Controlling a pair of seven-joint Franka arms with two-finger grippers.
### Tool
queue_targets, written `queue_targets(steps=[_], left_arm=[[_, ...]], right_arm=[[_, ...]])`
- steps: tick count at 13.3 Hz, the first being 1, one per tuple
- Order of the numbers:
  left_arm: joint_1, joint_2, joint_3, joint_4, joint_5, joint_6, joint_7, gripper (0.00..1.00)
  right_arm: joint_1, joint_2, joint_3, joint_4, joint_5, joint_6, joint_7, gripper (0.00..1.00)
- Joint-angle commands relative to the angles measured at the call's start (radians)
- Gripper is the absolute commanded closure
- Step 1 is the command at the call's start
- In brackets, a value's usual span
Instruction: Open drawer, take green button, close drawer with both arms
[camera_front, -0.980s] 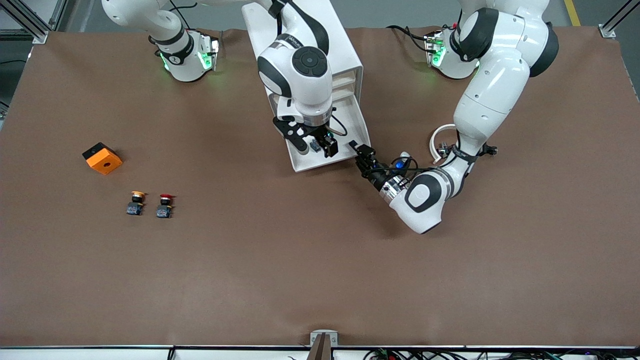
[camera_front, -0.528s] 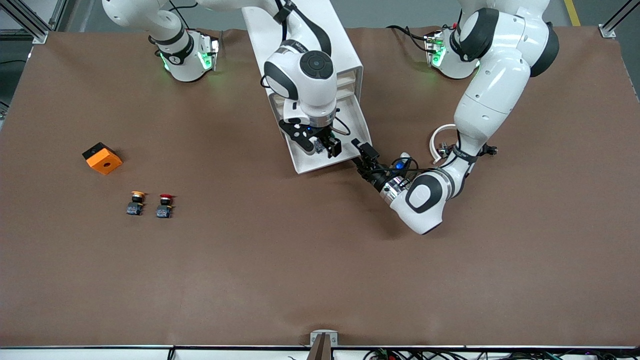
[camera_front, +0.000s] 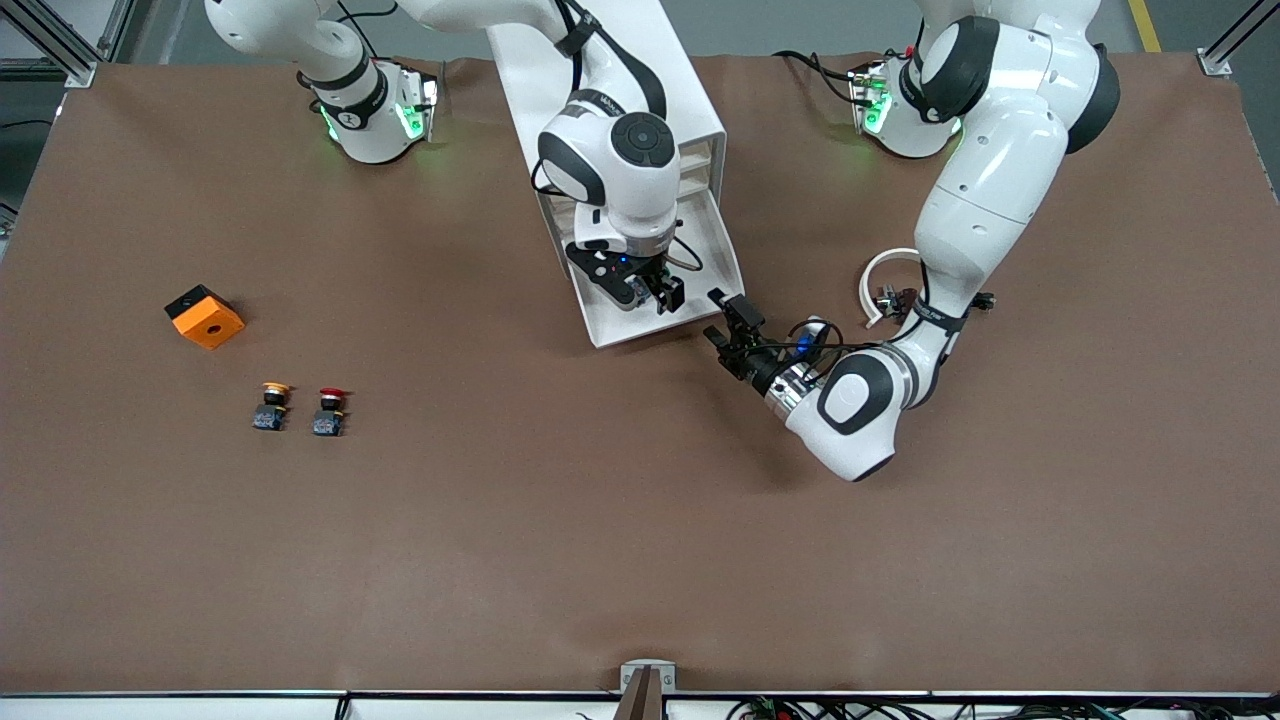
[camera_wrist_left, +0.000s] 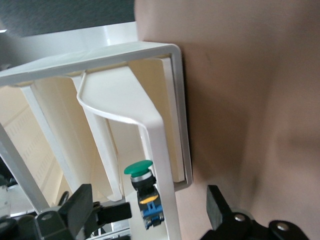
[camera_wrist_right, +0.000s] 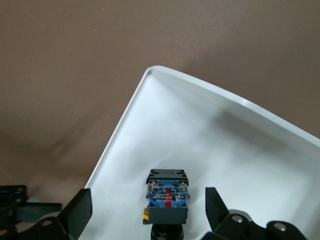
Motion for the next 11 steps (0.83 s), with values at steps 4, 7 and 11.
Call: queue_targets(steps=[4,7,11], left_arm=[[0.022,-0.067,-0.009,0.025,0.161,0.002,0.186,0.00],[0.010,-0.118,-0.007,0.025,0.265,0.018,0.351,0.00],[0.005,-0.160,-0.012,0.025,0.394,0.140,0.565,0.00]], right_arm=[[0.009,0.036,-0.008,0.002,-0.014,0.010,-0.009,0.00],[0.009,0.050,-0.007,0.004,-0.008,0.010,-0.009,0.00],[0.009,0.050,-0.002,0.006,0.000,0.005,-0.026,0.85]])
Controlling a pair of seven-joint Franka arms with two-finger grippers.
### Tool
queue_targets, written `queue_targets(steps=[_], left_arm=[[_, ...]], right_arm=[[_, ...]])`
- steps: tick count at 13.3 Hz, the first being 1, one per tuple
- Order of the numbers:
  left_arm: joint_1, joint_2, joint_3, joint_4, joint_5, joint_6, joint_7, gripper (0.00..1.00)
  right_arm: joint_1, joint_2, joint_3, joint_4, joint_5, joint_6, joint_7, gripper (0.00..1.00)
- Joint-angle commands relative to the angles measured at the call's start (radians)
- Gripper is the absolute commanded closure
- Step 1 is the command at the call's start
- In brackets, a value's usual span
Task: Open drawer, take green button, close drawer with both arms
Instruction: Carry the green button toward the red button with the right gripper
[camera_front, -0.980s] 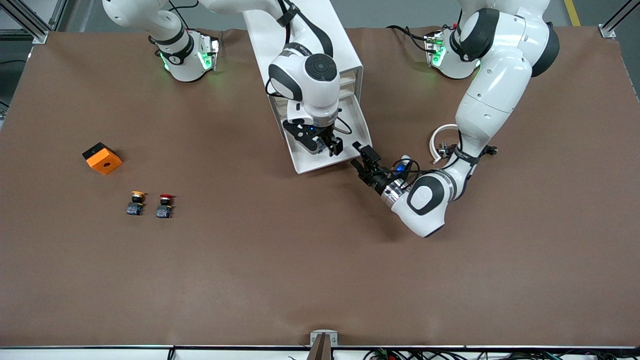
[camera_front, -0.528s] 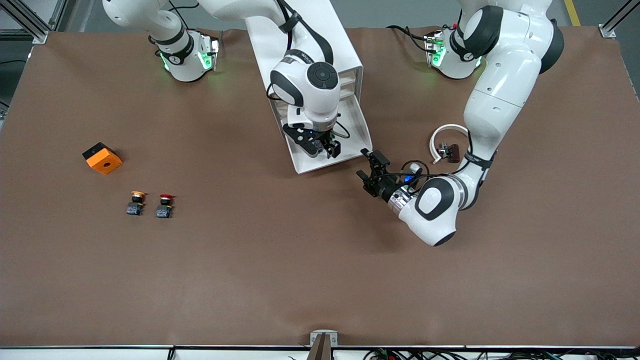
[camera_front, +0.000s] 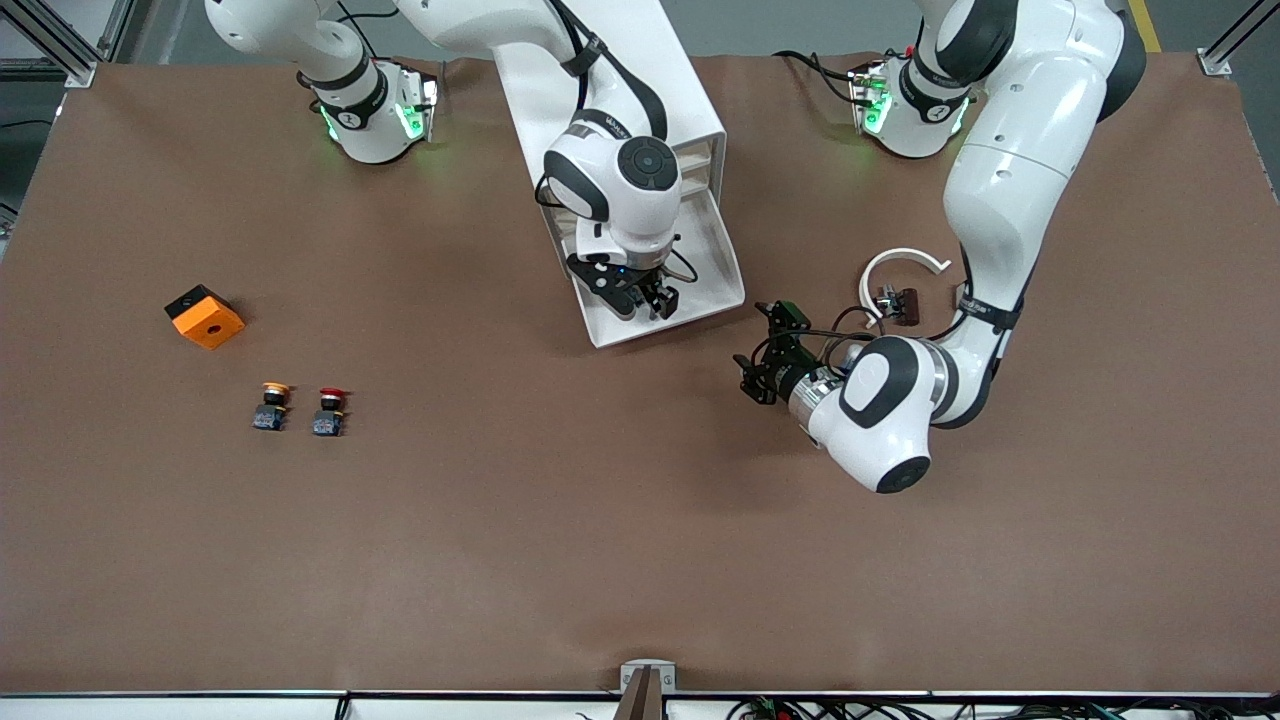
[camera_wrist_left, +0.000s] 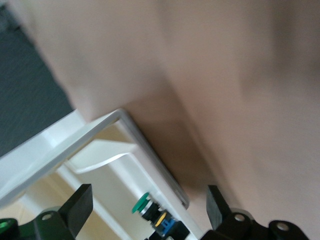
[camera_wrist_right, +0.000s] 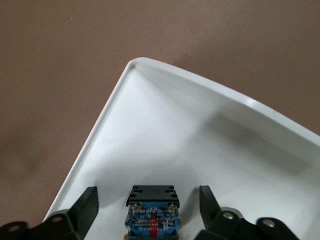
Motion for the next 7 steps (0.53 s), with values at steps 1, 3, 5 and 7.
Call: queue_targets(steps=[1,3,5,7], left_arm=[[-0.004,-0.040,-0.001,-0.017,0.086,0.115,0.167,0.00],[-0.024,-0.068,0.008,-0.020,0.123,0.204,0.346,0.00],[-0.024,-0.071,0.009,-0.021,0.156,0.306,0.487,0.00],[-0.038,-0.073,0.005,-0.021,0.274,0.359,0.589,0.00]], right_arm=[[0.005,0.003,0.004,0.011,0.002,-0.005,-0.008,1.00],[0.000,0.000,0.002,0.022,0.073,-0.008,-0.011,1.00],[-0.024,-0.023,0.002,0.040,0.076,-0.046,-0.024,1.00],[-0.076,-0.061,0.004,0.100,0.079,-0.181,-0.114,1.00]])
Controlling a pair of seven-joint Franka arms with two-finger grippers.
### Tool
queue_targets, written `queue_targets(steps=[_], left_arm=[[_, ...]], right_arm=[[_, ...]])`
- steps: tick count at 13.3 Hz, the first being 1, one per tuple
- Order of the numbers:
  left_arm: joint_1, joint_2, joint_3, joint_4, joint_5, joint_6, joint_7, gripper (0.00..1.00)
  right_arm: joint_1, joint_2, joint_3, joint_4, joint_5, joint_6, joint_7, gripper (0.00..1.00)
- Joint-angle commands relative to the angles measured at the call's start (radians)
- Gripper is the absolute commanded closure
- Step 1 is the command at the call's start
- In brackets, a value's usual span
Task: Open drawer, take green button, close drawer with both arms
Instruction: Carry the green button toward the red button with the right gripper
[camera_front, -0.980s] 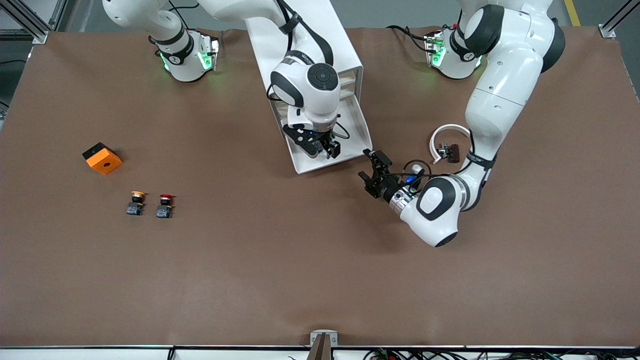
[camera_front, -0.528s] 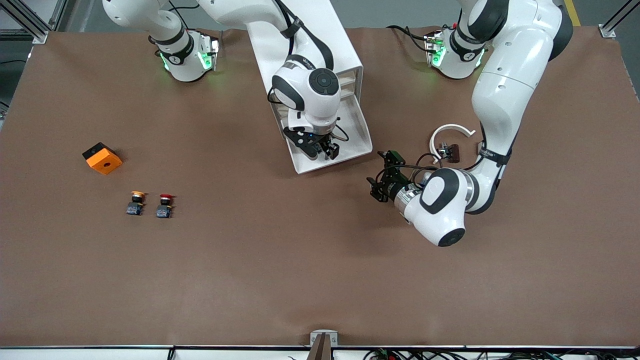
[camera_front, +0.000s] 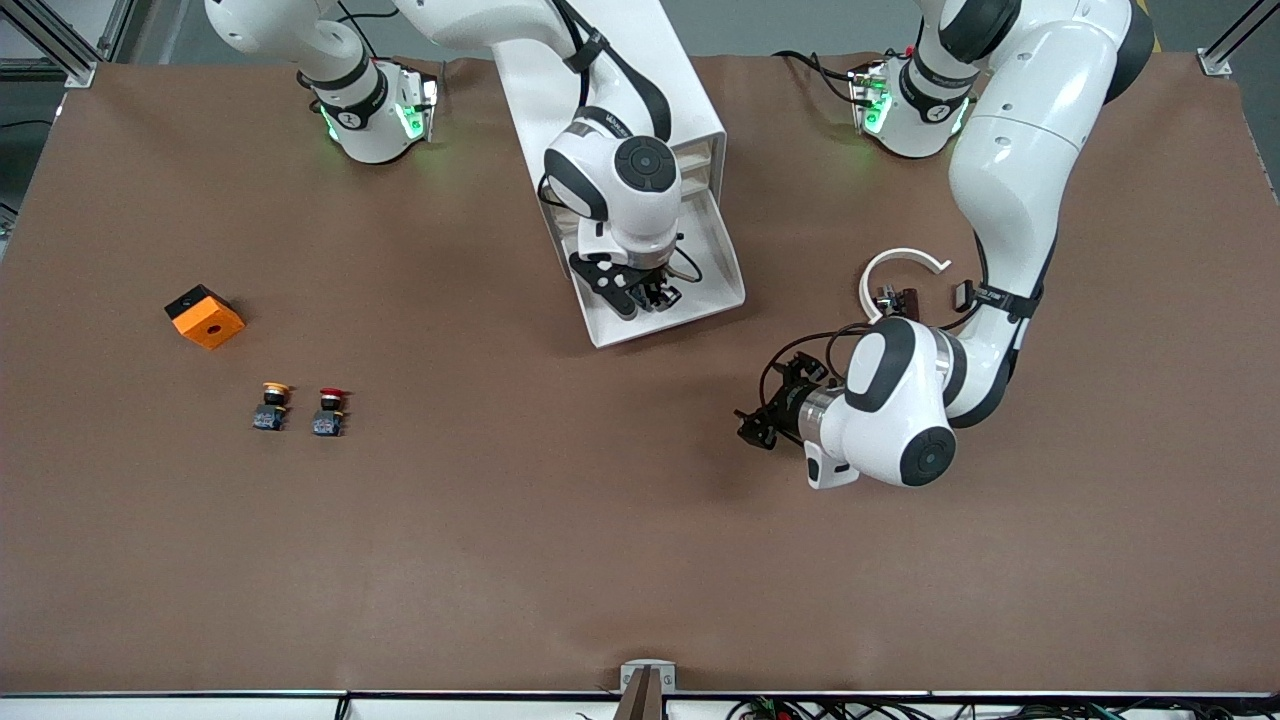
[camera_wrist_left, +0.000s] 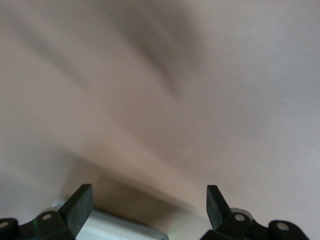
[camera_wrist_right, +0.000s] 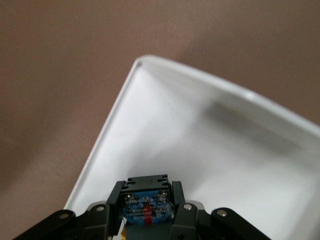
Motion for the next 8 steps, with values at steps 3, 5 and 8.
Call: queue_targets(steps=[3,5,8], left_arm=[[-0.072,-0.034,-0.003,-0.026,0.283,0.117,0.209,0.00],[-0.123,-0.059,0.007,-0.024,0.340,0.153,0.212,0.00],[-0.128,-0.053,0.004,-0.023,0.340,0.156,0.197,0.00]], right_arm=[[-0.152,-0.147,0.008,0.067,0.021,-0.259,-0.292,1.00],[-0.213,-0.196,0.003,0.064,0.021,-0.351,-0.436,1.00],[-0.352,-0.285,-0.001,0.034,0.013,-0.435,-0.687,1.00]])
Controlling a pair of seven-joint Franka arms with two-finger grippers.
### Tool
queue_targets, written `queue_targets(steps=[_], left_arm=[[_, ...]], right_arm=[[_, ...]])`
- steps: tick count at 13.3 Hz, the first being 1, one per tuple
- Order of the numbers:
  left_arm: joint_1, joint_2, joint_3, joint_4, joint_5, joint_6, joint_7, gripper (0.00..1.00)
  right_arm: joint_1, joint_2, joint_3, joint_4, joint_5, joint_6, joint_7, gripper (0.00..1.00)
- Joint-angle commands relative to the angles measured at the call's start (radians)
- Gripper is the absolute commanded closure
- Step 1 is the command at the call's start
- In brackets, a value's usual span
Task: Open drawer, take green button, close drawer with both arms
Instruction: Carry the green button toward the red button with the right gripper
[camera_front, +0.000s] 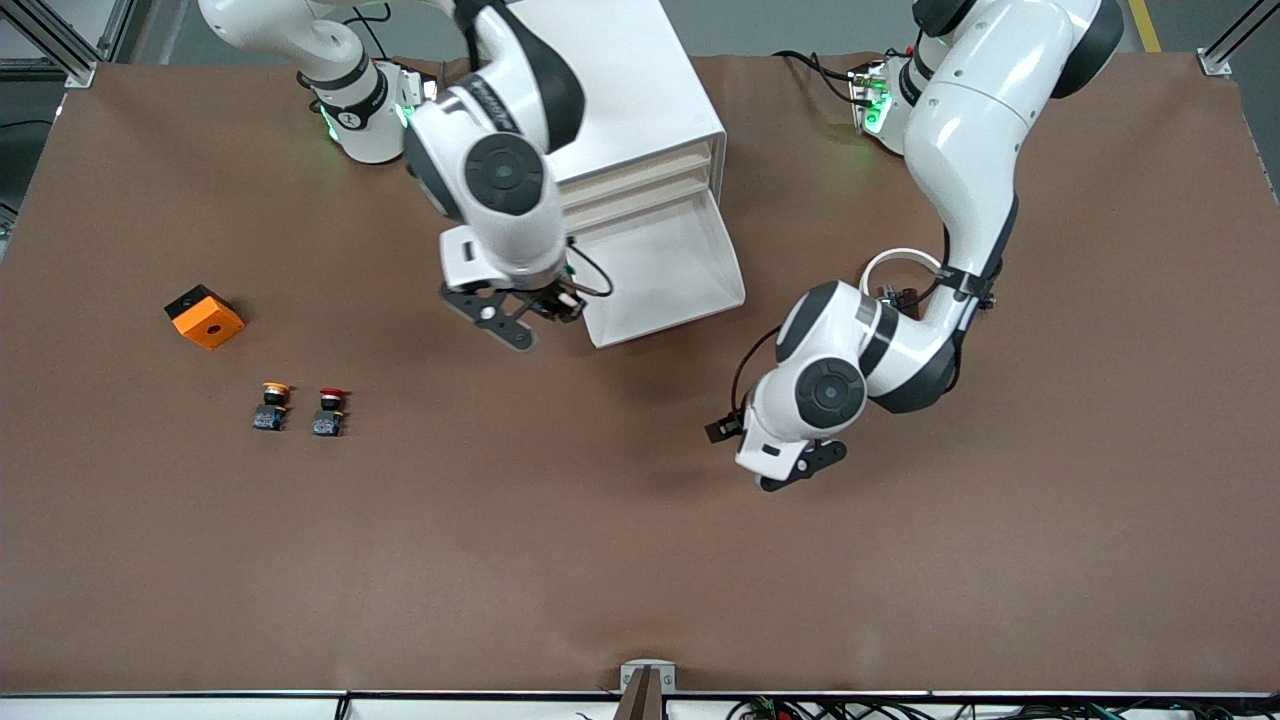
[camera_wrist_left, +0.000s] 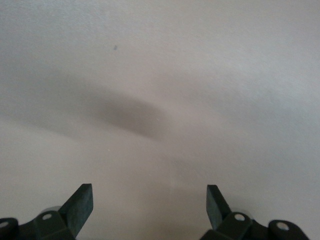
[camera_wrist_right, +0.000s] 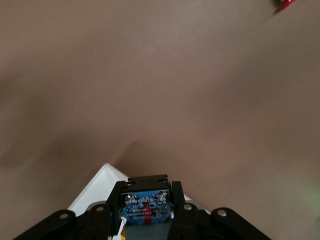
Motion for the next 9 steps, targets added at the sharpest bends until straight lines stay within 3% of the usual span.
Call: queue_targets(steps=[1,5,9], left_arm=[[-0.002,-0.012,0.011,-0.024,0.031,0.018,0.004,0.00],[-0.052,-0.007,0.012,-0.030,0.054,0.049,-0.066,0.00],[-0.117,0.004,0.011,-0.046,0.062,0.057,-0.146,0.00]], right_arm=[[-0.131,-0.089,0.013,-0.059,0.008,-0.042,-0.256,1.00],[-0.260,-0.117,0.012,-0.112,-0.009,-0.030,-0.500,1.00],[-0.382,-0.079,0.015,-0.211,-0.009,0.228,-0.721,1.00]])
